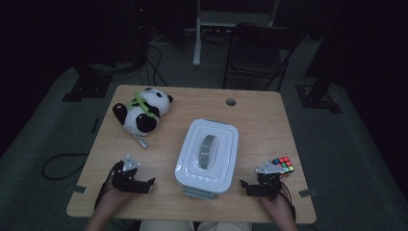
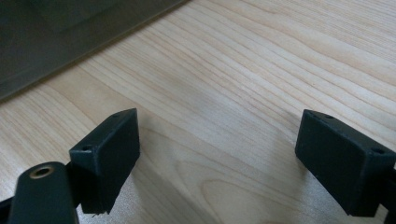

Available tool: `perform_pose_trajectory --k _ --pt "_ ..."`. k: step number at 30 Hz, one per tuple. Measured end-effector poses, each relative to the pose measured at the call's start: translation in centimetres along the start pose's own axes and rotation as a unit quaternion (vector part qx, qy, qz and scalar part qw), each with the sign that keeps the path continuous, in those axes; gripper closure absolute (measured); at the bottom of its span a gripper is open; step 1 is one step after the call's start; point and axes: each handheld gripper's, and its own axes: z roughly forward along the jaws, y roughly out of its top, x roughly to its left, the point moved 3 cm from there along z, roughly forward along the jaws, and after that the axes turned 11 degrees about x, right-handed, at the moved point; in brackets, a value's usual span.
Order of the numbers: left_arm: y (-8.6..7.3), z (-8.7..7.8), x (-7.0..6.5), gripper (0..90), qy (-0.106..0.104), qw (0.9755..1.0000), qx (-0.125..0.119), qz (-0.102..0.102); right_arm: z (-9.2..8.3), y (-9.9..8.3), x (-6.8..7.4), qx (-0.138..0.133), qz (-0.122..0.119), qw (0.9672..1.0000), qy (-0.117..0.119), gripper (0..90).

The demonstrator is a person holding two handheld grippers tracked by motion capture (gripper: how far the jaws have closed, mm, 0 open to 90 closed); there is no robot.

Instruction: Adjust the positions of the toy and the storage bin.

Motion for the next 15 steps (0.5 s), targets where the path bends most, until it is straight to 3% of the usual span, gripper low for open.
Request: perform_pose_trajectory --k 7,15 --pt "1.1 -1.1 0.3 1.8 0.006 0.9999 -0.010 -0.004 0.0 0.0 0.0 0.000 0.000 1.0000 0.000 13.5" --pt "3.7 -3.2 1.3 1.8 0.020 0.9993 -0.031 0.010 0.0 0.0 0.0 0.000 0.000 1.0000 0.000 13.5"
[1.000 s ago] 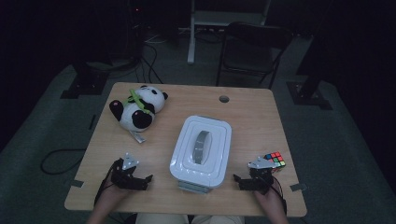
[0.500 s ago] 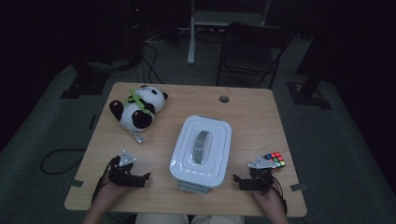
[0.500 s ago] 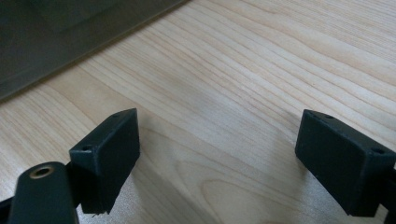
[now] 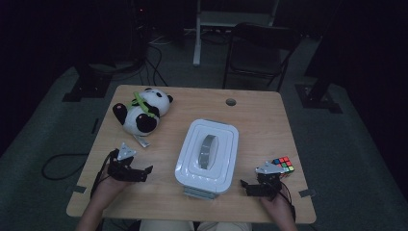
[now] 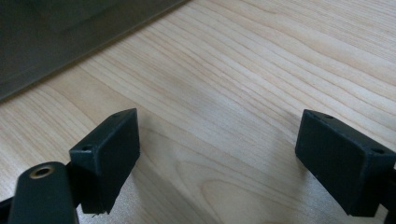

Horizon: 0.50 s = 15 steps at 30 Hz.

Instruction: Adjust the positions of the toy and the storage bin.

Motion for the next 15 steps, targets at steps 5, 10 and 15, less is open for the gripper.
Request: perform_pose_trajectory --k 5,10,15 --pt "2.0 -1.0 1.3 1.8 0.009 0.9998 -0.016 -0.002 0.0 0.0 0.0 0.000 0.000 1.0000 0.000 13.6" --pt "4.0 -1.4 2.9 1.8 0.013 0.9995 -0.029 -0.007 0.0 0.0 0.0 0.000 0.000 1.0000 0.000 13.6" --pt "5.7 -1.5 4.7 1.8 0.017 0.9992 -0.033 -0.017 0.0 0.0 0.0 0.000 0.000 1.0000 0.000 13.6"
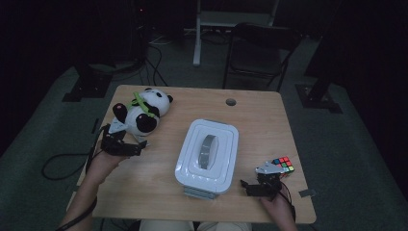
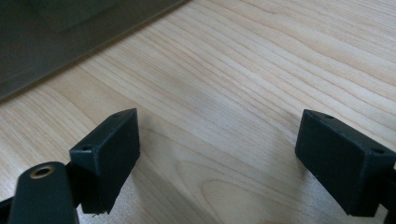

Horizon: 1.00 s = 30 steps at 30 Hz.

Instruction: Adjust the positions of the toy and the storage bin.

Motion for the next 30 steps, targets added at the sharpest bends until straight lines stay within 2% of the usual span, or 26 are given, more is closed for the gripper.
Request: perform_pose_trajectory --k 6,7,12,14,18,23,26,28,30 --pt "1.5 0.2 1.5 1.8 0.000 0.9998 -0.017 -0.014 0.0 0.0 0.0 0.000 0.000 1.0000 0.000 13.6" --pt "1.9 0.3 1.8 1.8 0.010 0.9997 -0.020 -0.012 0.0 0.0 0.0 0.000 0.000 1.0000 0.000 13.6" --pt "3.3 0.7 2.6 1.8 0.005 0.9995 -0.025 -0.017 0.0 0.0 0.0 0.000 0.000 1.0000 0.000 13.6" --pt "3.9 1.0 2.8 1.8 0.013 0.9995 -0.026 -0.016 0.0 0.0 0.0 0.000 0.000 1.0000 0.000 13.6" --pt "5.1 1.9 3.3 1.8 0.012 0.9996 -0.020 -0.016 0.0 0.0 0.0 0.000 0.000 1.0000 0.000 13.6" --pt "6.0 2.5 3.9 1.8 0.009 0.9989 -0.037 -0.025 0.0 0.0 0.0 0.000 0.000 1.0000 0.000 13.6" --pt "6.6 3.0 4.6 1.9 0.013 0.9987 -0.036 -0.035 0.0 0.0 0.0 0.000 0.000 1.0000 0.000 13.7" --pt "7.0 3.4 4.9 1.9 0.019 0.9988 -0.030 -0.033 0.0 0.0 0.0 0.000 0.000 1.0000 0.000 13.7" --pt "7.6 3.9 5.3 1.8 0.012 0.9990 -0.023 -0.037 0.0 0.0 0.0 0.000 0.000 1.0000 0.000 13.7"
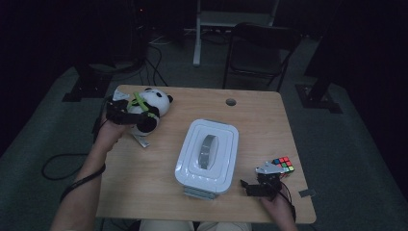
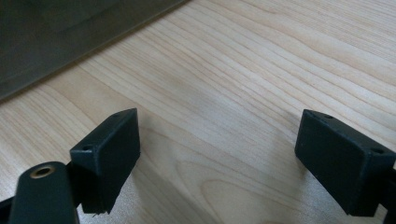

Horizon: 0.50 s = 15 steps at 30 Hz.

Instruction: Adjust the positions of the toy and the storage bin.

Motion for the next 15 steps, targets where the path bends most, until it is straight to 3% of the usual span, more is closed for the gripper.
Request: perform_pose_trajectory --k 7,9,15 --pt "1.9 1.8 1.4 1.9 0.007 0.9998 0.013 -0.013 -0.1 -0.1 0.1 -0.001 0.001 1.0000 0.000 14.0" --pt "2.2 2.3 2.0 6.8 0.003 0.9996 0.012 -0.027 0.0 -0.1 0.1 -0.001 0.001 1.0000 0.000 14.0" --pt "2.8 4.1 3.0 7.0 0.018 0.9988 0.027 -0.036 -0.1 -0.1 0.1 -0.001 0.001 1.0000 0.000 14.0"
